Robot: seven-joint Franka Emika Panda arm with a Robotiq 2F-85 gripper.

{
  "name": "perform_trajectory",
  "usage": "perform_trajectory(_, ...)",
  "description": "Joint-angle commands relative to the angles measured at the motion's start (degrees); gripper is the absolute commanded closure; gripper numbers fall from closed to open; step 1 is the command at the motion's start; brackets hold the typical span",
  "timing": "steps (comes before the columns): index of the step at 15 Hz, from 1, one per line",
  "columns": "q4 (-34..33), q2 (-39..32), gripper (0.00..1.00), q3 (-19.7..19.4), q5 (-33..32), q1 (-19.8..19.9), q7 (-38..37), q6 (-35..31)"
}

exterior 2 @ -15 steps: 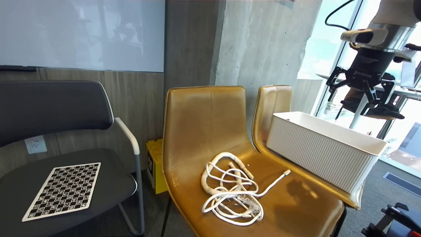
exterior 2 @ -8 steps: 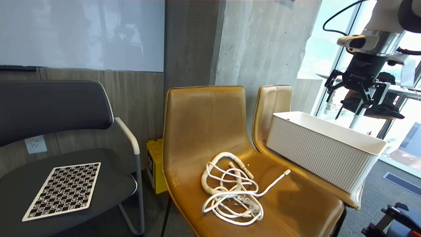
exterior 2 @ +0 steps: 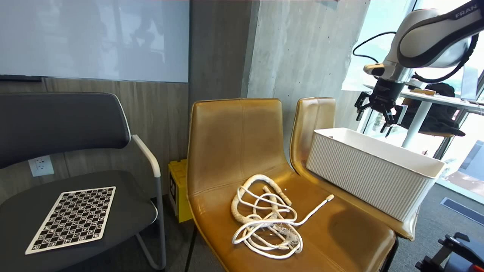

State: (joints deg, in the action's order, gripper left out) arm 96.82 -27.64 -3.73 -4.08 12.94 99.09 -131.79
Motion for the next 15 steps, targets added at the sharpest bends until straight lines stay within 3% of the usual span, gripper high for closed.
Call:
perform_trajectory(1,-13.53,-10.83,0.0,1.68,1.43,2.2,2.41,2.53)
perform_trajectory(9,-36.57,-29.46,0.0,1.68,0.3,5.64,3.63,8.09)
perform_trajectory(15,-48.96,-39.39,0.0,1.34,0.62,5.23,3.96,14.63)
